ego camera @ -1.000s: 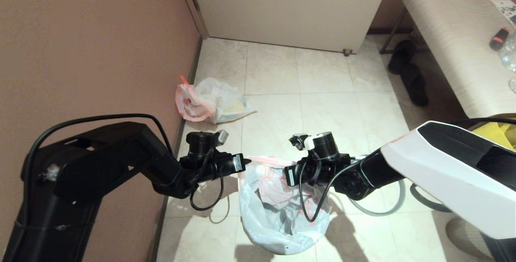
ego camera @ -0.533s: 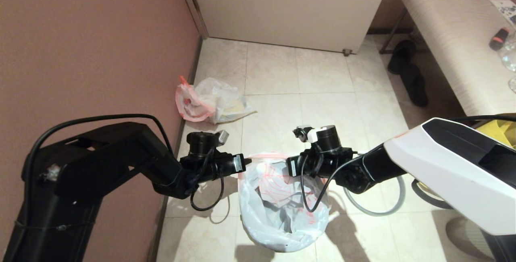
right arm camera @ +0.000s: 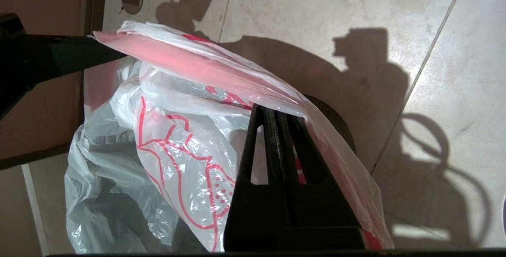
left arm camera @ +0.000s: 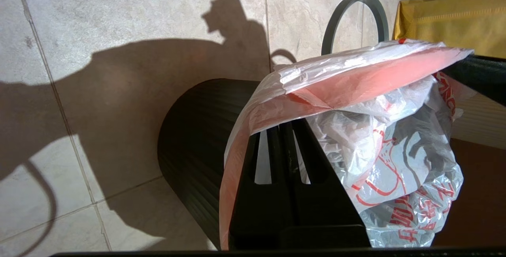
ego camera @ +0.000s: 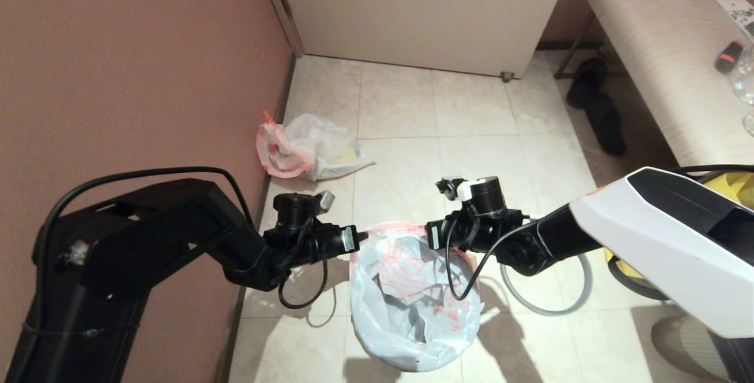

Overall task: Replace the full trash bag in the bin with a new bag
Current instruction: Put the new garbage bag on the trash can

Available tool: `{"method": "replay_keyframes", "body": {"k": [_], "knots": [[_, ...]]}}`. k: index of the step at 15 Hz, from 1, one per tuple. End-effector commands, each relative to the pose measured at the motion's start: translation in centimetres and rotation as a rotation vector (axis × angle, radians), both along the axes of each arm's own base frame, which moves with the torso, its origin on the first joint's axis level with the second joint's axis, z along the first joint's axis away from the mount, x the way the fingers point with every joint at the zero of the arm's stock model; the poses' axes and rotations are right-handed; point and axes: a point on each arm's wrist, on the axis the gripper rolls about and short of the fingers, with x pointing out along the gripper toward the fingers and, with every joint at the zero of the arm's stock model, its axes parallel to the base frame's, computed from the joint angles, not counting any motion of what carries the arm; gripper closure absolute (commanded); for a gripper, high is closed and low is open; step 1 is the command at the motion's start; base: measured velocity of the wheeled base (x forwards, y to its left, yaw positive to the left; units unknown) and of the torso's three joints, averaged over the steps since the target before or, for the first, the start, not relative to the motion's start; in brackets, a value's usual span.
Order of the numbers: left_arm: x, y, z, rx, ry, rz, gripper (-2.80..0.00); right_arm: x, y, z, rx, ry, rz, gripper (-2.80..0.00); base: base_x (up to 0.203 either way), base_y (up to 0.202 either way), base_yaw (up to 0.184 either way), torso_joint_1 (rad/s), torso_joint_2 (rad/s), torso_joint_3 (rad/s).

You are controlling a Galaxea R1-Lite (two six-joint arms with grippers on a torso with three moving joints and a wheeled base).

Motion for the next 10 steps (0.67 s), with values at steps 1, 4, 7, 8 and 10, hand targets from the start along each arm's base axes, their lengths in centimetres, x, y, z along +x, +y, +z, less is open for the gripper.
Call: {"method": "replay_keyframes", "body": {"k": [1,4,7,8,10], "knots": [[0.0,0.0,0.0,-0.004,-0.003,-0.001,0.0,0.5,-0.1,-1.6,-0.015,0.021,-0.013,0.0,0.0,0.0,0.0,0.0,0.0,0.0],[0.1,0.0,-0.1,-0.003,-0.001,0.0,0.0,1.1,-0.3,-3.5,-0.035,0.049,-0.03,0.0,0.0,0.0,0.0,0.0,0.0,0.0],[0.2,0.0,-0.3,0.001,0.0,0.005,0.0,1.7,-0.9,-4.2,-0.037,0.059,-0.047,0.0,0.0,0.0,0.0,0.0,0.0,0.0],[0.5,-0.2,-0.7,0.012,0.008,0.017,0.0,1.8,-1.1,-4.7,-0.042,0.069,-0.051,0.0,0.0,0.0,0.0,0.0,0.0,0.0],[0.7,-0.5,-1.0,0.054,0.065,0.044,0.0,2.0,-1.4,-5.7,-0.051,0.087,-0.059,0.0,0.0,0.0,0.0,0.0,0.0,0.0]]}}
